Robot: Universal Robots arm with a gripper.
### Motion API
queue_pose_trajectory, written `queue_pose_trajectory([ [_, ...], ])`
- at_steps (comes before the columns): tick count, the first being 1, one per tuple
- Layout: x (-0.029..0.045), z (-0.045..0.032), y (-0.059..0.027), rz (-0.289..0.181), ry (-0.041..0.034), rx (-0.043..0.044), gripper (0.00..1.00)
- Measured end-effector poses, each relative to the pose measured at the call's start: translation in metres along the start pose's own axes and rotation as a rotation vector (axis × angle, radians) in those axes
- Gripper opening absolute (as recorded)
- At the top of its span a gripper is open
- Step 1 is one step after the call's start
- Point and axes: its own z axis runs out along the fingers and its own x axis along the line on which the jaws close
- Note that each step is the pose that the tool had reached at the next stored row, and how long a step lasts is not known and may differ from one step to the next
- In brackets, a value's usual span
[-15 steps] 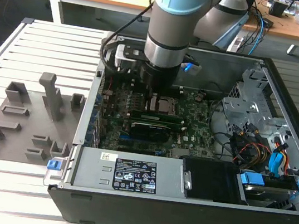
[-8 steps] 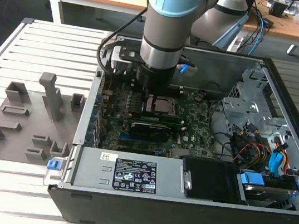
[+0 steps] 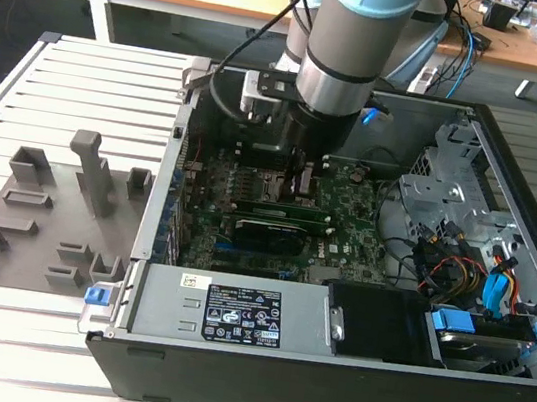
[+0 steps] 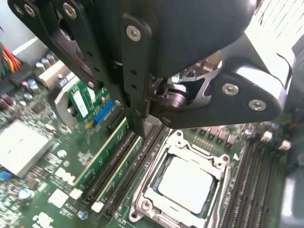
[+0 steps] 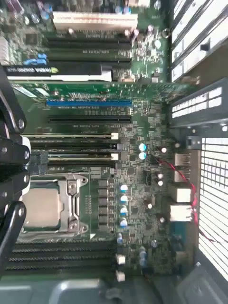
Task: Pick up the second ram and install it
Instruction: 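Press down the second ram until it locks into place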
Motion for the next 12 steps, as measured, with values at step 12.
queue_pose_trajectory([
  [12, -0.0015, -0.0245, 0.0013, 0.0, -0.0001, 0.0, 0.11],
])
